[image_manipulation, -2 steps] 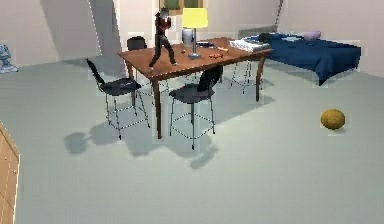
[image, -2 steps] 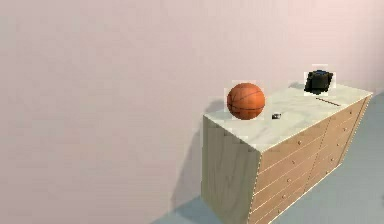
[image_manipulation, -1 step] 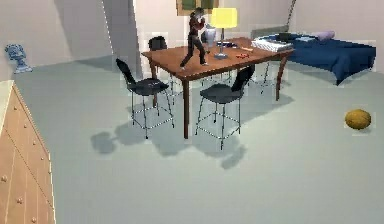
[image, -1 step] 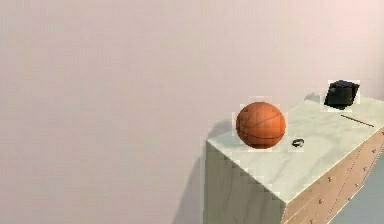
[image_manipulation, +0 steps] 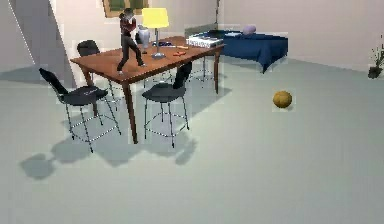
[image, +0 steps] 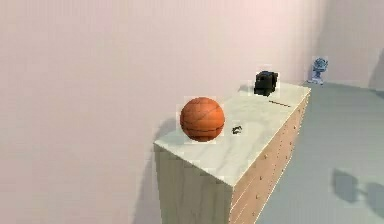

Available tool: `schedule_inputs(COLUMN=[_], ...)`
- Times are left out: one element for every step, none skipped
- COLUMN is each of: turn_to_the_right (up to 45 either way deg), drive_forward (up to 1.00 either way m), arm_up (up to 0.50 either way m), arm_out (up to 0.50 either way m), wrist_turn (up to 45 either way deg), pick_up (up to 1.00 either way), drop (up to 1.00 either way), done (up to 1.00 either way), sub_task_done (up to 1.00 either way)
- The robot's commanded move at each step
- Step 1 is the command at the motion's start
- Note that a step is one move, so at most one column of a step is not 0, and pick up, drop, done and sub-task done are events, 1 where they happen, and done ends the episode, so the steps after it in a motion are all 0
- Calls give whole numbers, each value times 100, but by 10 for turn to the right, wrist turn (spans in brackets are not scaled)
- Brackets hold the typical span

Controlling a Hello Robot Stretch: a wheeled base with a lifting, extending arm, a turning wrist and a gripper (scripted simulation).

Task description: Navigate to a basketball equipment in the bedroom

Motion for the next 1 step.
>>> schedule_inputs(turn_to_the_right=[0], drive_forward=[0], arm_up=[0], arm_out=[0], wrist_turn=[0], pick_up=[0], drop=[0], done=[100], sub_task_done=[0])
